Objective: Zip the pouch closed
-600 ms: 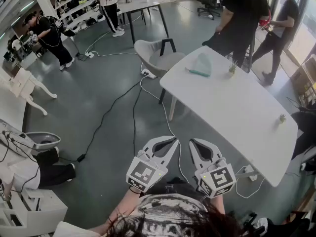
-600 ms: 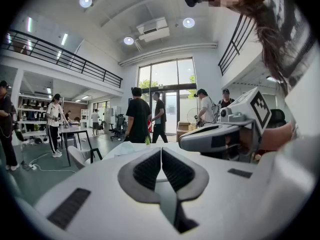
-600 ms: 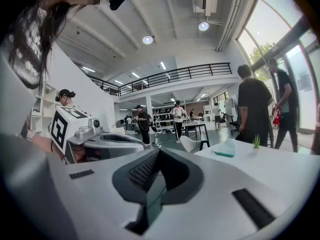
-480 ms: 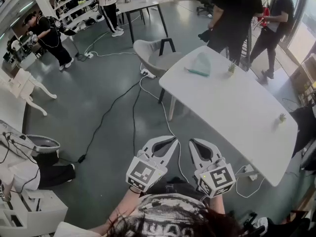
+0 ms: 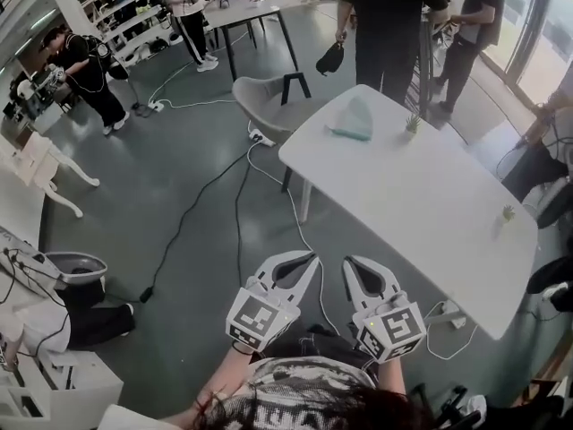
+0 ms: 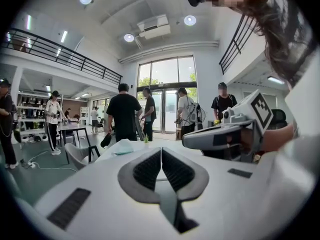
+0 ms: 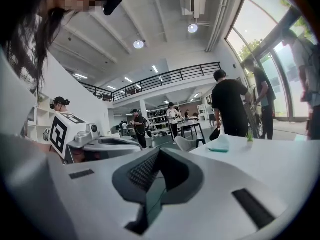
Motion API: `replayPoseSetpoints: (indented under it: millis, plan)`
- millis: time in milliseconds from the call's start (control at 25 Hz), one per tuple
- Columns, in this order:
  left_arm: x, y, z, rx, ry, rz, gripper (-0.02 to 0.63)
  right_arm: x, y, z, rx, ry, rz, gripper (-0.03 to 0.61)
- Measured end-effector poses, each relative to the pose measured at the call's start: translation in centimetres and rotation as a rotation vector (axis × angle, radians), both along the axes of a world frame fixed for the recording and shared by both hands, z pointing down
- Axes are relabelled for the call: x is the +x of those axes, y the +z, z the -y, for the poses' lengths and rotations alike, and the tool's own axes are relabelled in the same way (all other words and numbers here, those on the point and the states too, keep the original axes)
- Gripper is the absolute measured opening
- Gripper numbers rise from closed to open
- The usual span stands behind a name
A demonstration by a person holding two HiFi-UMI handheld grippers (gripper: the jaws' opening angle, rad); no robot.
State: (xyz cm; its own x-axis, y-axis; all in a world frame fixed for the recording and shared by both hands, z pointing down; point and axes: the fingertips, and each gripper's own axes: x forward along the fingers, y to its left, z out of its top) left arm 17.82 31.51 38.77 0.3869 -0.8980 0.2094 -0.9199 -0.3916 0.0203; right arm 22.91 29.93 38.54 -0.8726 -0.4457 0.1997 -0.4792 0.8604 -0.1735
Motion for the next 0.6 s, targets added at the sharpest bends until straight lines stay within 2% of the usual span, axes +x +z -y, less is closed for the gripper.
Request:
replayPoseSetpoints:
  millis: [280, 600]
  plan:
    - [-0.9, 0.4, 2.0, -0.024, 0.000, -0.005, 0.012, -0.2, 0.6, 2.3, -0.030, 0.013, 0.017, -0.002]
    - [-4.6, 1.7, 6.3, -0.030, 0.011, -0.002, 0.012, -3.6, 1.4, 6.9, -0.042, 0.030, 0.036, -0.002]
